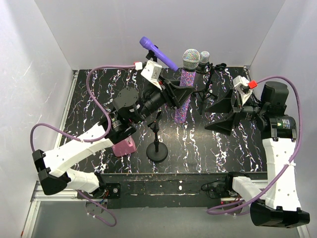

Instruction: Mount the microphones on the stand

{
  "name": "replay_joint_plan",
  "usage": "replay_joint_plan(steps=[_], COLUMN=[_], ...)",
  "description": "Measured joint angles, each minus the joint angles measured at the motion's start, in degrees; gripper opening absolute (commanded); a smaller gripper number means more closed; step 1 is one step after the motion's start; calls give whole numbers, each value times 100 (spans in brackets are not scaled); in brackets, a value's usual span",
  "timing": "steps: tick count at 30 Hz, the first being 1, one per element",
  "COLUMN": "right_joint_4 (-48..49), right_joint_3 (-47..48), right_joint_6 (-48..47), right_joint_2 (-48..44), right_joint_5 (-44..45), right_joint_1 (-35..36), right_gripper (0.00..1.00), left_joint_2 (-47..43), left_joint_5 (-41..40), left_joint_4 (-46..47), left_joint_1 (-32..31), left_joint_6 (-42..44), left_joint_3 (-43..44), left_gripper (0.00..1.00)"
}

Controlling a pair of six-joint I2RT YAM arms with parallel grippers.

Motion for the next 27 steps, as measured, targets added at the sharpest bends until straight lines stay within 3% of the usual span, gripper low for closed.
replay_joint_plan(steps=[15, 21, 27], right_joint_4=[828, 2074, 3832], right_joint_3=[26, -55, -684], right_joint_6=[564, 1882, 3510], right_joint_2=[428, 546, 710], right_joint_5=[343, 525, 605], right_joint_1=[739, 890, 1185], right_gripper=[89, 87, 72], left_joint_2=[503, 791, 966], left_joint_5=[-391, -455, -472], left_joint_4=[1346, 1718, 2203], left_joint_1=[-197, -269, -310], left_joint_6=[-345, -455, -544], left_joint_3=[-234, -236, -247], left_gripper=[0, 0, 0])
